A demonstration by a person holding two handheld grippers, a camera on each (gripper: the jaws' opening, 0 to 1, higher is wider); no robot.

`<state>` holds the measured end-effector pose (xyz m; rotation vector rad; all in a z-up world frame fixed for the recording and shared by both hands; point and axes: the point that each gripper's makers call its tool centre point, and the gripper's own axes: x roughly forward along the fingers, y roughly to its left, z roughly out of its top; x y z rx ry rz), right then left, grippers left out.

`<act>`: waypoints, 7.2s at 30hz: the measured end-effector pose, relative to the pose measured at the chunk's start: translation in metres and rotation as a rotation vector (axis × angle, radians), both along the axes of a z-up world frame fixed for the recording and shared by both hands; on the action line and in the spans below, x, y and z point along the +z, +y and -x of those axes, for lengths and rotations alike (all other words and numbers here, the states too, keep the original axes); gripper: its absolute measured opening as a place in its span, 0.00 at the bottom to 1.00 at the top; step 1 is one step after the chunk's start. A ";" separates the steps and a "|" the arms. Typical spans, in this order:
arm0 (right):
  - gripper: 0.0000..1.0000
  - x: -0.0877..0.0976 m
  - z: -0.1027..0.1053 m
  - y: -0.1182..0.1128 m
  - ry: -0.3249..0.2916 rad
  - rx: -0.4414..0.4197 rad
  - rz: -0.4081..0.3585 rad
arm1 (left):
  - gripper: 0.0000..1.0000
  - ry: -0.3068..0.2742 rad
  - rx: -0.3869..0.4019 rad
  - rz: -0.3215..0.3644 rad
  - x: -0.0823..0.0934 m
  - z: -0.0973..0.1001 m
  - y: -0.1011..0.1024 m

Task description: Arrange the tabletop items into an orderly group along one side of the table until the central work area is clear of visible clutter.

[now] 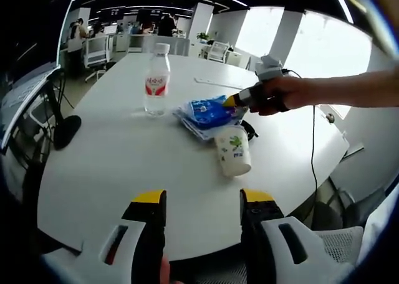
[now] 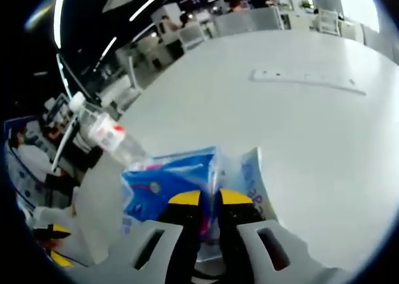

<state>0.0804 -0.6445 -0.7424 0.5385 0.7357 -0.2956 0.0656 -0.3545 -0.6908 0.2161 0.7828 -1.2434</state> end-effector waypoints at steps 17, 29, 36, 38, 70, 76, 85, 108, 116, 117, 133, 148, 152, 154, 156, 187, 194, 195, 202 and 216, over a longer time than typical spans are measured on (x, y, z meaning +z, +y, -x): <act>0.00 0.020 0.009 0.014 -0.034 -0.024 0.005 | 0.46 -0.007 0.002 0.018 0.007 0.001 -0.001; 0.00 0.032 0.020 0.011 -0.056 -0.055 0.007 | 0.46 -0.013 -0.002 0.033 0.013 0.002 0.002; 0.00 0.036 0.030 0.014 -0.068 -0.071 0.001 | 0.46 -0.013 -0.009 0.032 0.014 0.006 0.004; 0.00 0.038 0.031 0.014 -0.073 -0.075 0.001 | 0.46 -0.014 -0.012 0.034 0.015 0.006 0.004; 0.00 0.080 0.096 -0.025 -0.135 -0.191 0.076 | 0.46 -0.023 -0.058 0.055 0.024 0.015 -0.008; 0.00 0.088 0.107 -0.037 -0.157 -0.224 0.084 | 0.46 -0.024 -0.067 0.055 0.024 0.018 -0.009; 0.00 0.097 0.127 -0.054 -0.180 -0.281 0.092 | 0.46 -0.025 -0.074 0.049 0.024 0.021 -0.009; 0.00 0.106 0.180 -0.086 -0.194 -0.398 0.104 | 0.46 -0.030 -0.108 0.045 0.026 0.029 -0.020; 0.00 0.102 0.192 -0.094 -0.194 -0.429 0.095 | 0.46 -0.031 -0.115 0.039 0.025 0.030 -0.021; 0.00 0.101 0.193 -0.094 -0.193 -0.430 0.095 | 0.46 -0.031 -0.115 0.038 0.025 0.030 -0.021; 0.01 0.064 0.214 -0.112 -0.165 -0.472 0.047 | 0.46 -0.026 -0.105 0.004 0.020 0.032 -0.022; 0.01 0.030 0.212 -0.133 -0.142 -0.486 0.007 | 0.46 -0.026 -0.090 -0.038 0.015 0.032 -0.022; 0.01 0.017 0.212 -0.136 -0.135 -0.485 -0.004 | 0.46 -0.024 -0.082 -0.049 0.013 0.033 -0.022; 0.01 0.014 0.213 -0.136 -0.128 -0.485 -0.007 | 0.46 -0.025 -0.079 -0.053 0.013 0.033 -0.023; 0.01 0.011 0.215 -0.137 -0.125 -0.497 -0.012 | 0.46 -0.025 -0.078 -0.056 0.013 0.034 -0.024; 0.03 0.003 0.220 -0.126 -0.085 -0.508 -0.029 | 0.46 -0.026 -0.078 -0.055 0.012 0.025 -0.028; 0.04 0.009 0.221 -0.119 -0.074 -0.492 -0.017 | 0.46 -0.022 -0.067 -0.039 0.013 0.023 -0.029; 0.05 0.010 0.221 -0.118 -0.073 -0.489 -0.016 | 0.46 -0.020 -0.066 -0.037 0.013 0.023 -0.028; 0.05 0.015 0.221 -0.106 -0.066 -0.465 -0.006 | 0.46 -0.009 -0.061 -0.027 0.013 0.023 -0.028; 0.08 0.021 0.214 -0.069 -0.052 -0.403 -0.005 | 0.46 0.015 -0.063 -0.003 0.011 0.026 -0.031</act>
